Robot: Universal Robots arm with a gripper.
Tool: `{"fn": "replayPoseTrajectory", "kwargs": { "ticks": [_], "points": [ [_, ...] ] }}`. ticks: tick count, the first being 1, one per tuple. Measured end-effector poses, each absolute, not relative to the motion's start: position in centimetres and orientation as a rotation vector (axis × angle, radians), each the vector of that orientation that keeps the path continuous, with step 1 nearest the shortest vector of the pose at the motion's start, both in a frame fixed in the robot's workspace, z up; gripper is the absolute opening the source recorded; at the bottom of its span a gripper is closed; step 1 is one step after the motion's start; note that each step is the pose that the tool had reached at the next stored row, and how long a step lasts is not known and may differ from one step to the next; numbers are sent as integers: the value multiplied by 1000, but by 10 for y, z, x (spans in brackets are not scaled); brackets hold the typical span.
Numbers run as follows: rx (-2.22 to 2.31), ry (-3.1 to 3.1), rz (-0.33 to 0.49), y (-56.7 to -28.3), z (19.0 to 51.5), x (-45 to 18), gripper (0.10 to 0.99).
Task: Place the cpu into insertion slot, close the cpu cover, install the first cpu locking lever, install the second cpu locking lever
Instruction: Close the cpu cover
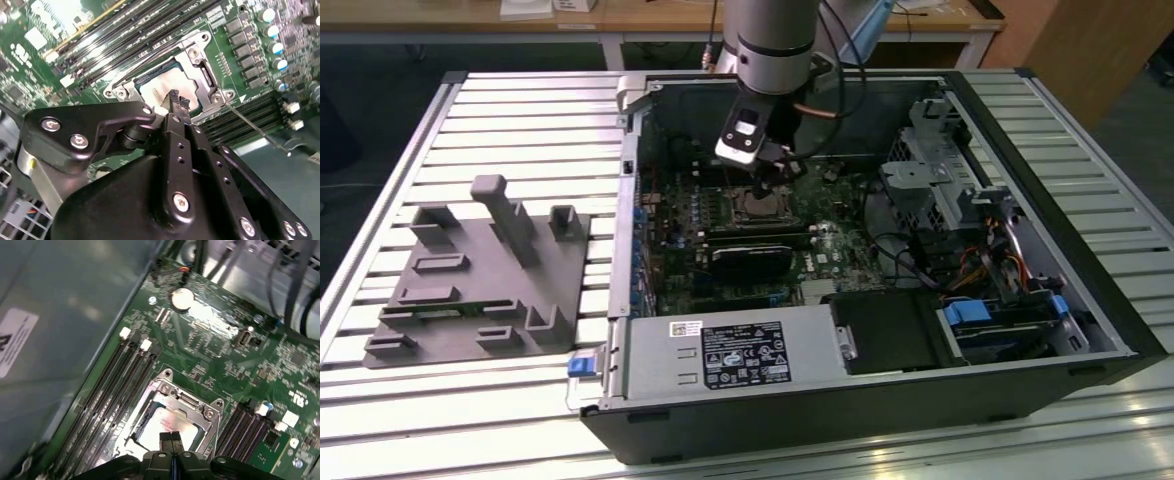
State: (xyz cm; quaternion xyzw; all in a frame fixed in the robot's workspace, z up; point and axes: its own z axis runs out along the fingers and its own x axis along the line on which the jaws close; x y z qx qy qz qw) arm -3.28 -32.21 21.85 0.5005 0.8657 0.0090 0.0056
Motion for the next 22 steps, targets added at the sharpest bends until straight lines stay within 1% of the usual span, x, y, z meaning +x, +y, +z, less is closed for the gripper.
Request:
{"fn": "replayPoseTrajectory", "kwargs": {
  "ticks": [22],
  "points": [
    [997, 2971, 30, -322, 218, -33, 114]
  ]
}}
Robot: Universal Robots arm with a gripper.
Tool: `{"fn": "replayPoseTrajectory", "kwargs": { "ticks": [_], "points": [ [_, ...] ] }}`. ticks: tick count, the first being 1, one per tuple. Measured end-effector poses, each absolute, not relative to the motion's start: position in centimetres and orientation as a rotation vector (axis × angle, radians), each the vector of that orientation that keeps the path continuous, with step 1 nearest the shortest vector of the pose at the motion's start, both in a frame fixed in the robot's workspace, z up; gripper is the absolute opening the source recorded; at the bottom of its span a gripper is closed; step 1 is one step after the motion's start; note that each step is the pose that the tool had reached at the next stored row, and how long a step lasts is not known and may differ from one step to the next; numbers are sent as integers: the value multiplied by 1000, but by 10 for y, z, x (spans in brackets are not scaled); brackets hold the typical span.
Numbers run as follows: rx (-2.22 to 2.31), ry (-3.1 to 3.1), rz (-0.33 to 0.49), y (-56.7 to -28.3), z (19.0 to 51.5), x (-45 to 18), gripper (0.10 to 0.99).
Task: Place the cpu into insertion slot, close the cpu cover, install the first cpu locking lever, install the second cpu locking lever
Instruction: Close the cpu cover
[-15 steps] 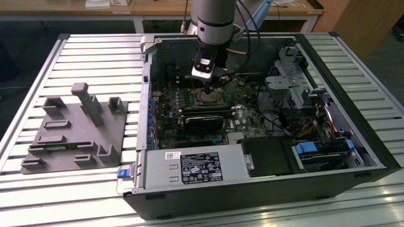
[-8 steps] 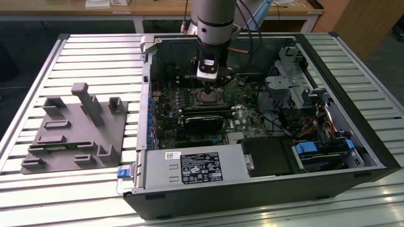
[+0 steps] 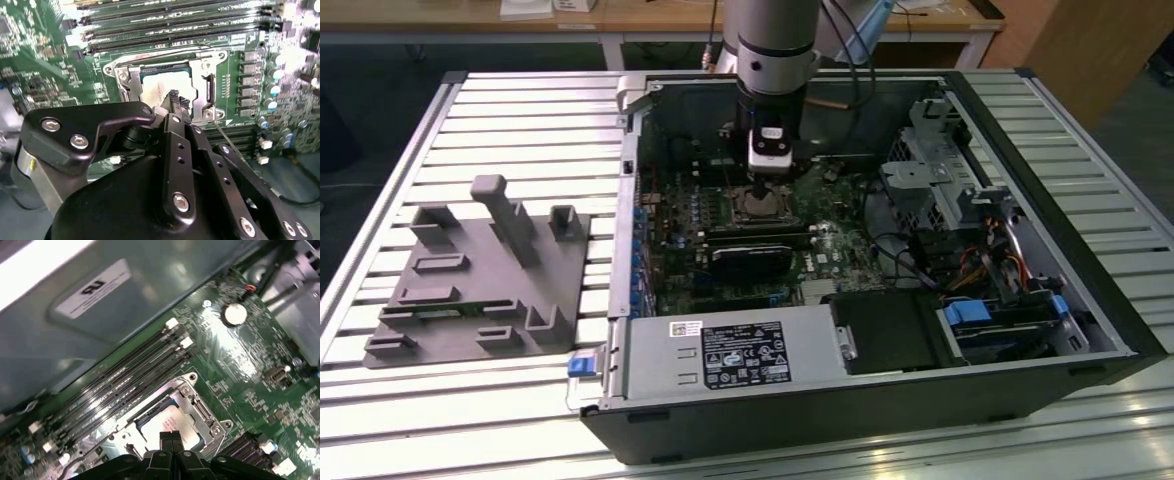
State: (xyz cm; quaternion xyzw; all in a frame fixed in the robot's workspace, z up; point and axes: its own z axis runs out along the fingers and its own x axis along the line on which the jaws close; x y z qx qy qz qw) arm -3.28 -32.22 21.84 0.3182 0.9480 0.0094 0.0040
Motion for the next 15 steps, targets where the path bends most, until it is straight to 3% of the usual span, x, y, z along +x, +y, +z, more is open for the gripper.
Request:
{"fn": "replayPoseTrajectory", "kwargs": {
  "ticks": [15],
  "points": [
    [584, 3081, 31, -322, 218, -33, 114]
  ]
}}
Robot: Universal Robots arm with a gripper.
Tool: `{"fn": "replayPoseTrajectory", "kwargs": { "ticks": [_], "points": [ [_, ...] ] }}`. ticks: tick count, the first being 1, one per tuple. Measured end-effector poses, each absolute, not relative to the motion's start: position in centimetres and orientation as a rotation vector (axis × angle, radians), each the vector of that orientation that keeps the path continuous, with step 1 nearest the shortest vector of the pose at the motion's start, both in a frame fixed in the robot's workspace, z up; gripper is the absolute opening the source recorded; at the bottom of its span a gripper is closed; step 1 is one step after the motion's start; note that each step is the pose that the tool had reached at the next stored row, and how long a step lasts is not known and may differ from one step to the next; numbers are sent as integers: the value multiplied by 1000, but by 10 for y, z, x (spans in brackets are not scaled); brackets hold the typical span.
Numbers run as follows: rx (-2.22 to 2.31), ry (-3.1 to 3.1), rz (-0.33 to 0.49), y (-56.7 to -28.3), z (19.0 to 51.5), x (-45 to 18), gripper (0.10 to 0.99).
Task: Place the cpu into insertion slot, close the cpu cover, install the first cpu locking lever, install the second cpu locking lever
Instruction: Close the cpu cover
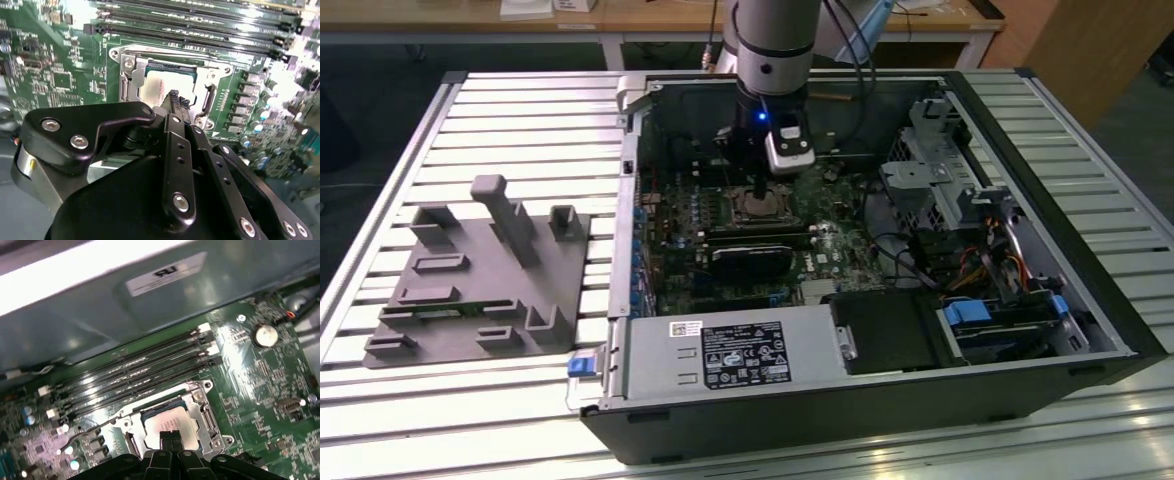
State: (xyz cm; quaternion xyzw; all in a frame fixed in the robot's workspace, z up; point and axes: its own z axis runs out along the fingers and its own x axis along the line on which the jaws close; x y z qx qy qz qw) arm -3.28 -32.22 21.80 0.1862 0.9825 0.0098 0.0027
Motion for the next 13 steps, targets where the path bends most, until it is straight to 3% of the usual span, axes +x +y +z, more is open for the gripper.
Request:
{"fn": "replayPoseTrajectory", "kwargs": {
  "ticks": [13],
  "points": [
    [206, 3132, 32, -322, 216, -33, 114]
  ]
}}
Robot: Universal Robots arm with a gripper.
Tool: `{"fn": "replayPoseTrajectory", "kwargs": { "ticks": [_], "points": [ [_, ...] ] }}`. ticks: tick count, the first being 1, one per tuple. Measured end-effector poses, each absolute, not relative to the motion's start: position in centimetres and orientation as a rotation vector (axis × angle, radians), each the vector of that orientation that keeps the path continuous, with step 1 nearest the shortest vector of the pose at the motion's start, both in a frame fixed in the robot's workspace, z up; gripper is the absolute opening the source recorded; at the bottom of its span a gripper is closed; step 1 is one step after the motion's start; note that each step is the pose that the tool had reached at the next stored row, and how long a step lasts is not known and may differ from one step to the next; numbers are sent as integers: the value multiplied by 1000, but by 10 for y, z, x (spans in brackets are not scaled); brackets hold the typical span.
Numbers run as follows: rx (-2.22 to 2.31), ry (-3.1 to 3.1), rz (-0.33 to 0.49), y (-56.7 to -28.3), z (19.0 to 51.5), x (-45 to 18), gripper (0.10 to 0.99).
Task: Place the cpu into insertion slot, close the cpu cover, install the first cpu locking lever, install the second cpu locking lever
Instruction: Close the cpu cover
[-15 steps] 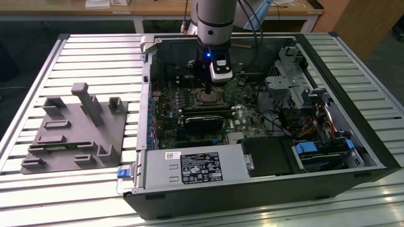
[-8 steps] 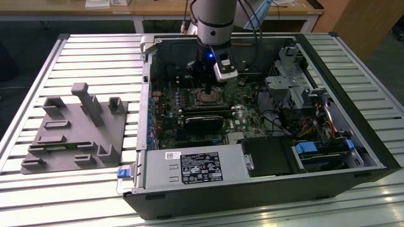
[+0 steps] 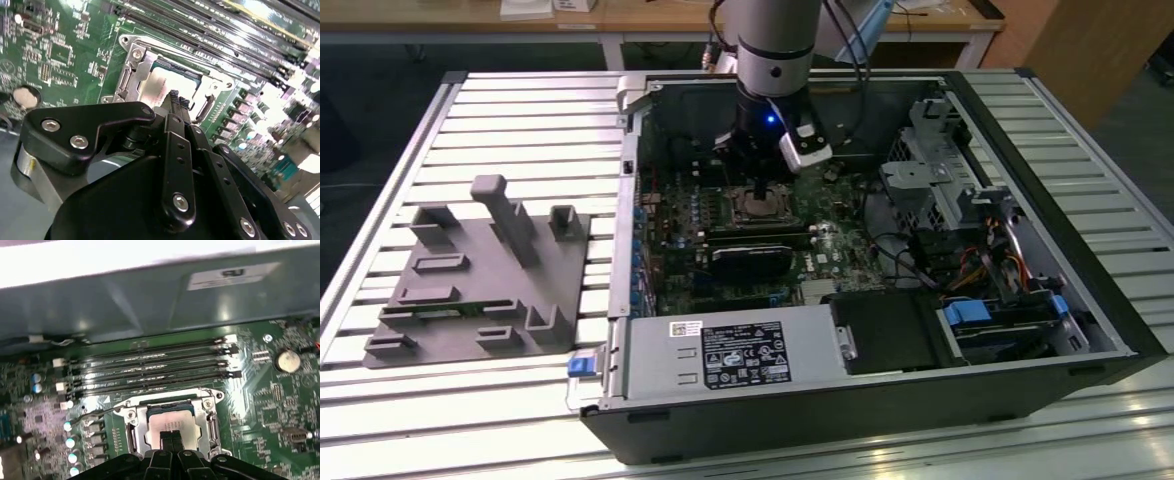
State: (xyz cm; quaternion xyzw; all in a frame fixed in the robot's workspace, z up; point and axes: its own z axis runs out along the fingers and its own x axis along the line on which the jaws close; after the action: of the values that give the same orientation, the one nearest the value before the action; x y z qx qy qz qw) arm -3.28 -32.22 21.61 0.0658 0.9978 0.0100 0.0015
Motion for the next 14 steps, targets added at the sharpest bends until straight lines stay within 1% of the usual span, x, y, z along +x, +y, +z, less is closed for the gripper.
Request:
{"fn": "replayPoseTrajectory", "kwargs": {
  "ticks": [6, 14],
  "points": [
    [53, 3139, 31, -322, 215, -33, 114],
    [51, 3139, 32, -322, 215, -31, 114]
  ]
}}
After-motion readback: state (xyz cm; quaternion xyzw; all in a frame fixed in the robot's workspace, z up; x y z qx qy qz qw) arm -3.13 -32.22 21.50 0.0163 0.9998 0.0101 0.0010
